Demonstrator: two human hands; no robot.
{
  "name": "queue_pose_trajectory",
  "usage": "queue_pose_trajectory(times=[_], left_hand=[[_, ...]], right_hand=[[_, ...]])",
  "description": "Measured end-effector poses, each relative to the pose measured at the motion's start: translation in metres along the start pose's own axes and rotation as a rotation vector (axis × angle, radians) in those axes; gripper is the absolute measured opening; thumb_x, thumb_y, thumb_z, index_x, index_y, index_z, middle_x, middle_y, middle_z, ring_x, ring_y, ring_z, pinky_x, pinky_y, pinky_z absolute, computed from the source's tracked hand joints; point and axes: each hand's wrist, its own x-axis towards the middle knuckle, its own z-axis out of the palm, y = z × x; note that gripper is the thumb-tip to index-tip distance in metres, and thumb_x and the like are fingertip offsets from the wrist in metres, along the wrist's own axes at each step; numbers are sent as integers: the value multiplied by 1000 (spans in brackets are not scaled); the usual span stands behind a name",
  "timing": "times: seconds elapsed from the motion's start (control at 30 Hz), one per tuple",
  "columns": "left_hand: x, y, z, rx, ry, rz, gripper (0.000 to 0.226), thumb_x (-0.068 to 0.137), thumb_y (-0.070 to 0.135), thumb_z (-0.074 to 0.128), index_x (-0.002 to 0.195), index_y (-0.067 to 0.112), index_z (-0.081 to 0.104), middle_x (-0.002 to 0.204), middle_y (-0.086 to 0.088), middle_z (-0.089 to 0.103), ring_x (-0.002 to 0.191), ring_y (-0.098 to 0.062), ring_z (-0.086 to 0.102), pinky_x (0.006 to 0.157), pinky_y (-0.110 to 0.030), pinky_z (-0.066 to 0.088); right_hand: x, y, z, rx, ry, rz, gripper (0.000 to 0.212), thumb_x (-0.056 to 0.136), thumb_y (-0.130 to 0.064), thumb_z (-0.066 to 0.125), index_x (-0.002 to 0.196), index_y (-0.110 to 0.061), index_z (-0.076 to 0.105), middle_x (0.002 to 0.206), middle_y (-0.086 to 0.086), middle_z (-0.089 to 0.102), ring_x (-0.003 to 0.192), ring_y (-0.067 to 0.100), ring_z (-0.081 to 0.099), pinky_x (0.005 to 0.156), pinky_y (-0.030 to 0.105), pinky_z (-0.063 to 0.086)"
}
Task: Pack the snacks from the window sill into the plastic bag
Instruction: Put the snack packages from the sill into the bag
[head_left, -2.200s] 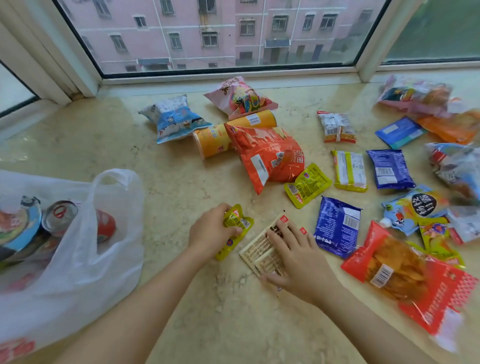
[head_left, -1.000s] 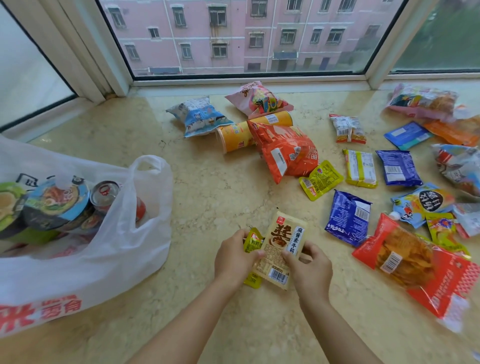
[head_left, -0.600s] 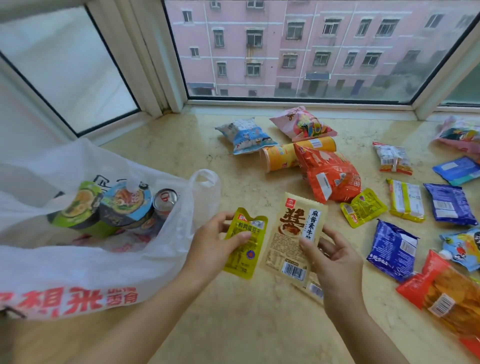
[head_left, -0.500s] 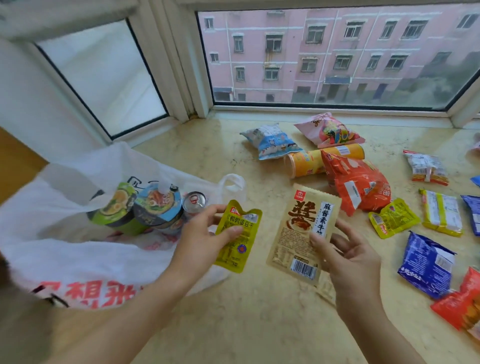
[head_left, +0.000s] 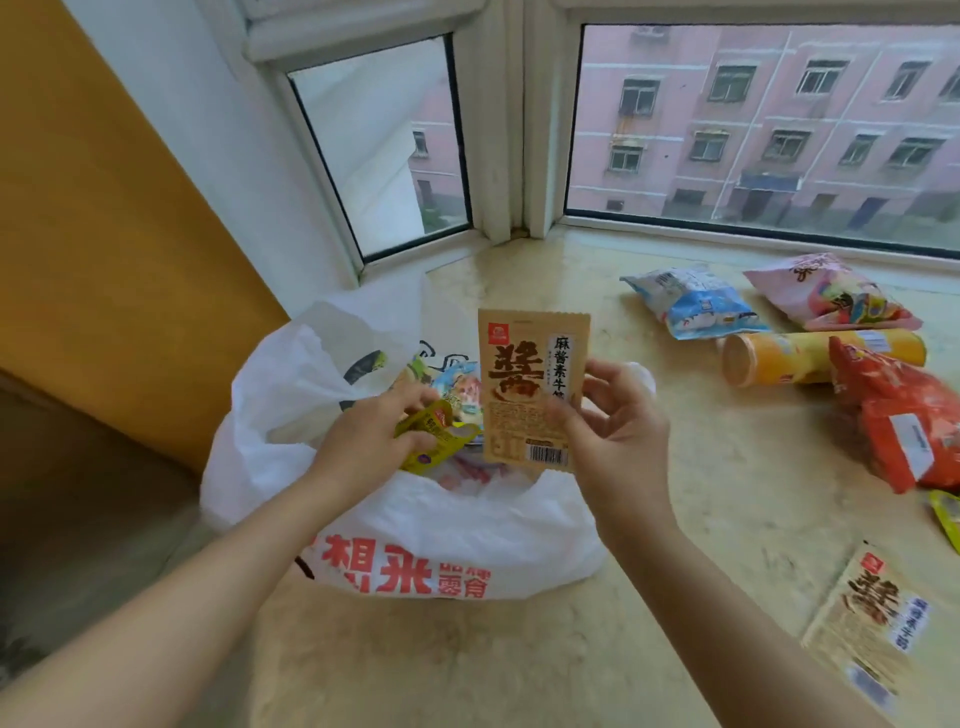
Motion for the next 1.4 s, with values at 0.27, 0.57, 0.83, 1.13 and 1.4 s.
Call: queue_pose_trajectory(times=[0.27,0.57,0.83,1.13,1.4], left_hand=[[17,-35,-5,112,-285,37,28,77,22,76,93,42,64,88,17,62,88,-10,58,70,-30,44],[-8,-67,43,754,110,754,8,74,5,59,73,13,61,84,-2,61,70,-19,57,36,-28,42],[-17,-97,80,642,0,704,41,52,9,90,91,17,76,101,0,73,78,-21,70,47,-27,53],[-20,-68,70,501,86,653,30,92,34,48,100,19,73,98,2,72,77,-19,68,56,-33,55],[-42,48,66,344,321,837,21,92,25,58,106,17,71,99,2,71,83,-17,67,57,-35,53]], right_hand=[[6,69,18,-365,-290,-12,34,80,15,59,87,-17,68,89,-1,72,82,18,70,71,40,59],[-30,113,-4,-1251,-297,-757,9,71,-6,62,69,-16,63,77,-1,64,62,25,59,42,26,38],[-33,160,-5,-1400,-358,-636,17,59,-5,80,71,-16,74,89,2,72,81,27,69,63,33,56],[-50,129,-13,-1376,-354,-527,35,78,-26,54,105,-14,72,109,5,71,98,23,68,79,34,55],[-70,65,-77,-1299,-168,-624,31,89,-28,57,113,-12,68,119,4,66,106,23,61,88,35,50]])
